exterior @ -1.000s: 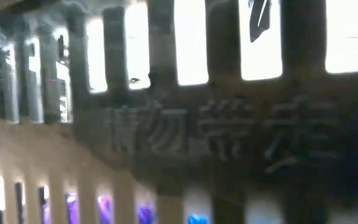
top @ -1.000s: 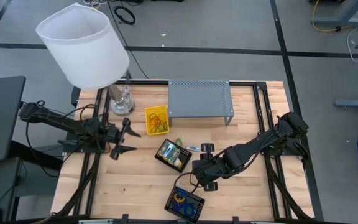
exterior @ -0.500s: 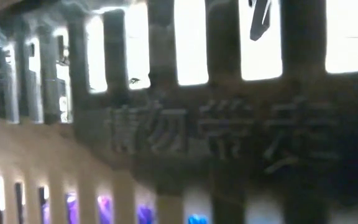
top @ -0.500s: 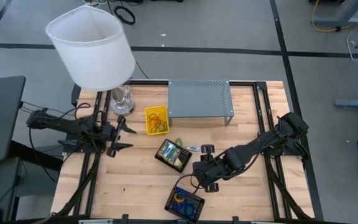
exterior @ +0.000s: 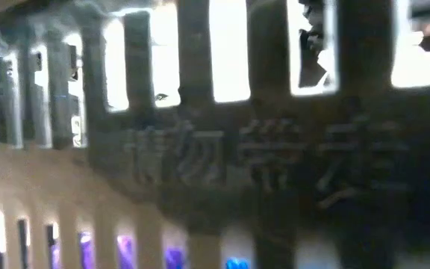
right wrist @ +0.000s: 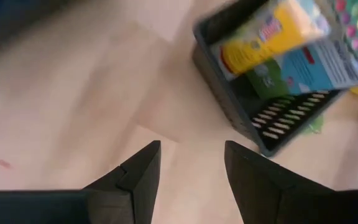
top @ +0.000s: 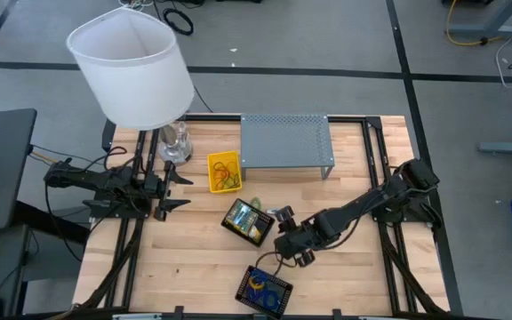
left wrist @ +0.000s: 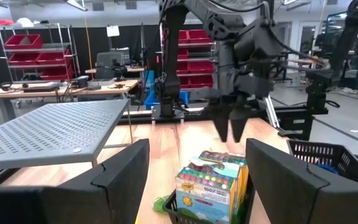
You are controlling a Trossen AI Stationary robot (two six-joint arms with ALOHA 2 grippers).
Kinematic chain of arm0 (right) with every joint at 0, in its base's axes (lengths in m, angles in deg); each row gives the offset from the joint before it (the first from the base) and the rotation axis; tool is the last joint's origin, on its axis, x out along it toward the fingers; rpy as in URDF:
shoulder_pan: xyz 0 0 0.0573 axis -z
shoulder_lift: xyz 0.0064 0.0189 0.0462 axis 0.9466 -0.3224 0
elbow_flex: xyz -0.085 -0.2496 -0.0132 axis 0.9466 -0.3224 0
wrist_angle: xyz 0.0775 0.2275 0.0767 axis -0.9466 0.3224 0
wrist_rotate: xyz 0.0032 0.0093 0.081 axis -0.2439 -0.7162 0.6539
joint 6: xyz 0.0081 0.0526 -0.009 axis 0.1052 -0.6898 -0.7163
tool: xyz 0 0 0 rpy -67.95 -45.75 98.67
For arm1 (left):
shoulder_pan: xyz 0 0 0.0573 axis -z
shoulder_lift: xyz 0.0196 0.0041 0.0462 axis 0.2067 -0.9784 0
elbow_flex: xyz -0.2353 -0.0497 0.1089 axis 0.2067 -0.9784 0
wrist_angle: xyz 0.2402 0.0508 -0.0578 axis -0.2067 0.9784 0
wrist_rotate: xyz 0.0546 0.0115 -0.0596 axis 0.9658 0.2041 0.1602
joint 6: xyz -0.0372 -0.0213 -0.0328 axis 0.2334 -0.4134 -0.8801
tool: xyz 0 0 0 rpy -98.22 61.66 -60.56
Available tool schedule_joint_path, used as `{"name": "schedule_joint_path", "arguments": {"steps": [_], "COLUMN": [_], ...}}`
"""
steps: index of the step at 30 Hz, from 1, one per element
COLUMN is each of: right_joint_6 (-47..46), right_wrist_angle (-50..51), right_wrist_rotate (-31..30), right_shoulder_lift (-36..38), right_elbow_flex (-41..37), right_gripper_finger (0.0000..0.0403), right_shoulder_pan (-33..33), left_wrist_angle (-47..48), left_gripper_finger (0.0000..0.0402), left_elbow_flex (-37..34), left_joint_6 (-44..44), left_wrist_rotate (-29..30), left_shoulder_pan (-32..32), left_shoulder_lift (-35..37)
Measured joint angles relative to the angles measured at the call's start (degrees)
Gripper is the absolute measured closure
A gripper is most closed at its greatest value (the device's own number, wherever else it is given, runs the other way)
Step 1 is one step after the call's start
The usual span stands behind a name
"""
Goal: Pick & Place Office Desk Supplies
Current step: Put the top black bin on the shelf
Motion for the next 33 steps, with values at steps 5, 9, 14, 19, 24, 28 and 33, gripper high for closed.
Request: {"name": "schedule_joint_path", "arguments": {"steps": [5, 9, 14, 19, 24, 28, 33], "right_joint_6": [6.14, 10.12, 14.76, 17.54, 19.96, 21.76, 21.82], "right_wrist_angle": [-1.82, -5.21, -7.55, -8.22, -9.42, -10.93, -13.16], "right_wrist_rotate": [-0.35, 2.76, 6.32, 7.85, 9.3, 9.49, 10.6], "right_shoulder_lift": [0.0, 0.0, 0.0, -0.69, -2.82, -3.96, -4.86], "right_elbow_flex": [-0.71, -0.71, -0.71, -0.69, -0.71, -0.69, -0.67], "right_gripper_finger": [0.0218, 0.0218, 0.0218, 0.0218, 0.0218, 0.0218, 0.0218], "right_shoulder_pan": [3.53, 5.94, 7.75, 8.61, 9.07, 9.23, 9.59], "left_wrist_angle": [-0.03, -0.03, -0.05, -0.07, -0.12, 0.22, 0.33], "left_gripper_finger": [0.0134, 0.0134, 0.0134, 0.0133, 0.0134, 0.0134, 0.0134], "left_elbow_flex": [0.0, 0.0, -0.01, -0.02, -0.02, -0.02, -0.02], "left_joint_6": [0.88, 0.55, -0.19, -2.8, -3.1, -3.36, -0.1], "left_wrist_rotate": [2.11, 4.09, 3.73, -1.9, 1.35, 4.61, 4.66], "left_shoulder_pan": [0.0, -0.02, 0.04, 0.09, 0.09, 0.07, 0.07], "left_shoulder_lift": [0.0, -0.02, -0.04, -0.04, -0.07, -0.17, -0.33]}}
